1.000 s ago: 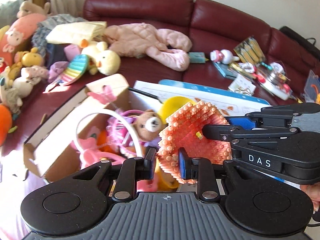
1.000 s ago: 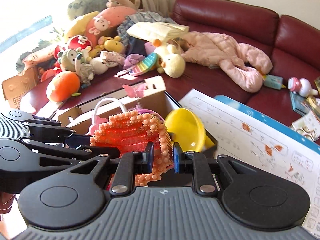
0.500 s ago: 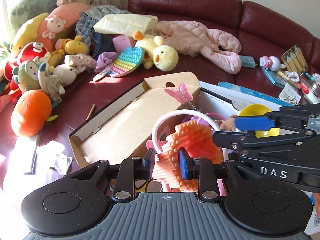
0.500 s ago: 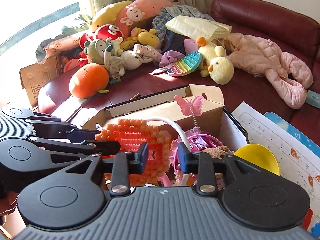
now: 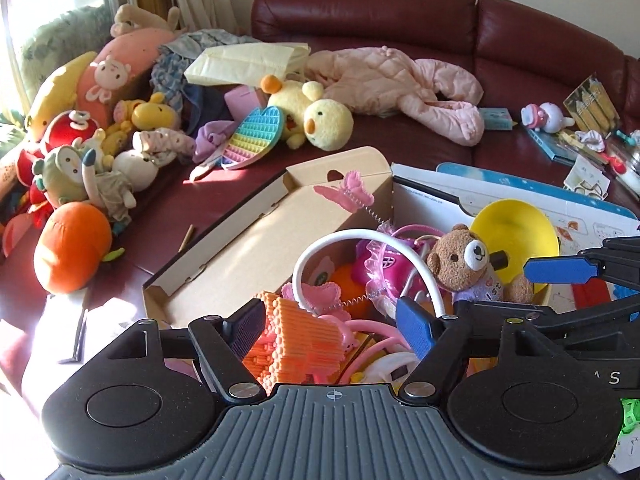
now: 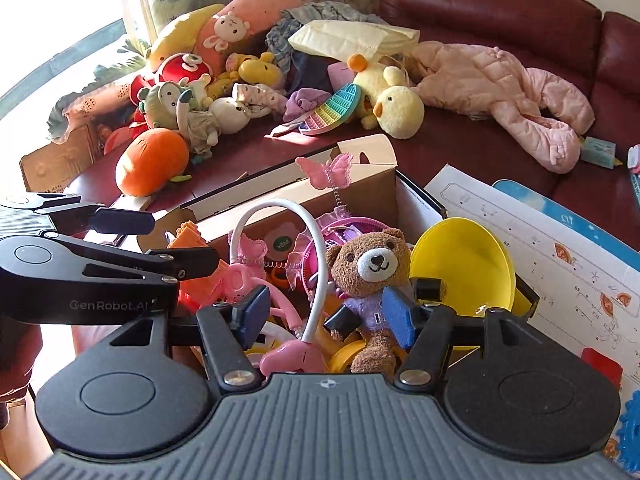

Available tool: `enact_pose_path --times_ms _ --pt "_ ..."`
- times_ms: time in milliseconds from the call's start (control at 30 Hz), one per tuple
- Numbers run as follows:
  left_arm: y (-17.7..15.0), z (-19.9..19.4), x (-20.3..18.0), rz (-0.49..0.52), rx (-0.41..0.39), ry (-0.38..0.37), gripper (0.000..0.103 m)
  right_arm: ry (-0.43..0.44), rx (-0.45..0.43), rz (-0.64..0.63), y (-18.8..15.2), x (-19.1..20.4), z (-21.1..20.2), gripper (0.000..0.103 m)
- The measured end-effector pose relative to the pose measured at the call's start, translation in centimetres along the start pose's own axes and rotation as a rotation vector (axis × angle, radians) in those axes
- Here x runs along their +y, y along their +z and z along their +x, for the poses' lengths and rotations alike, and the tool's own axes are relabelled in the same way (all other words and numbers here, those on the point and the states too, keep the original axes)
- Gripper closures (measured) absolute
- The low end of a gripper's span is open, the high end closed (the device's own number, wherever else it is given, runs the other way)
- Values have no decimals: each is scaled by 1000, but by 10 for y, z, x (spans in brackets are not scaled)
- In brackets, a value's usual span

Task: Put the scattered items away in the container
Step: 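Carry the orange basket into the cardboard box and open both tools, then move both tools back over the sheet toward the blue bar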

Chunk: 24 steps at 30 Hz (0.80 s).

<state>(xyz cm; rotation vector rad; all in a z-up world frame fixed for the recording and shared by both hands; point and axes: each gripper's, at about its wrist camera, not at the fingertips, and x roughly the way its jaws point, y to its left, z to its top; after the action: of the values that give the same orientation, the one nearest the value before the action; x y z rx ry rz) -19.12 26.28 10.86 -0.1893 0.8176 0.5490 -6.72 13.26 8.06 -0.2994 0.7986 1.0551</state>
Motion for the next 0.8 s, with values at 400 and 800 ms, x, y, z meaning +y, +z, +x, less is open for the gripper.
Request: enact_pose_path --times_ms 400,800 --pt "5 -9 -34 50 -19 -14 20 -8 -34 51 -12 -26 -20 32" --pt "9 -9 -119 229 -40 -112 19 -146 -59 147 -49 -100 -65 30"
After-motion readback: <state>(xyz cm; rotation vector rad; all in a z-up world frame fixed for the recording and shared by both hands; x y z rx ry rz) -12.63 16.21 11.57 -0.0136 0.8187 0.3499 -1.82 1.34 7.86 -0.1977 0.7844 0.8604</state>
